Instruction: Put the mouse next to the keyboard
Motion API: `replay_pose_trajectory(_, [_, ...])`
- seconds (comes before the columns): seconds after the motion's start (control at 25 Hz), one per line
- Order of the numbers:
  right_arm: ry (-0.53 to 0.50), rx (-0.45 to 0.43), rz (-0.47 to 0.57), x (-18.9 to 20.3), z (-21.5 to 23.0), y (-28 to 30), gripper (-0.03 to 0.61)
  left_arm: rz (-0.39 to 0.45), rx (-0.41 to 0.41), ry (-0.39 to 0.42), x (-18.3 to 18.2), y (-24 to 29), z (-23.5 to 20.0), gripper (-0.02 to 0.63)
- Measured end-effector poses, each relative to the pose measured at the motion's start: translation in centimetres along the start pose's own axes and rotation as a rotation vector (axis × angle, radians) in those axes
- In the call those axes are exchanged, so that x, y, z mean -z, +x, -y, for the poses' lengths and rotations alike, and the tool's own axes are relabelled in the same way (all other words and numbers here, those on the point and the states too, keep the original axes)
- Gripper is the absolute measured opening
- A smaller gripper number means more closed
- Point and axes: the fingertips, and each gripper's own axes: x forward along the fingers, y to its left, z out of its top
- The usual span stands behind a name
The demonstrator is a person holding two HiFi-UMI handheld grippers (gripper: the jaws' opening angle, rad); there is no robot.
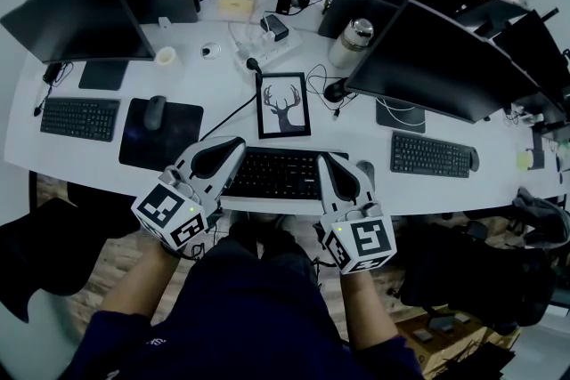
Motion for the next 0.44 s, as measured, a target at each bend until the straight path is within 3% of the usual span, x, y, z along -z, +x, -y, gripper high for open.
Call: replay_pose_trajectory(0.44, [0.005, -0.01, -0.002, 0.15, 0.48, -0.03, 0.003, -0.004, -0.006, -0.001, 0.1, 0.56, 0.23, 0.031])
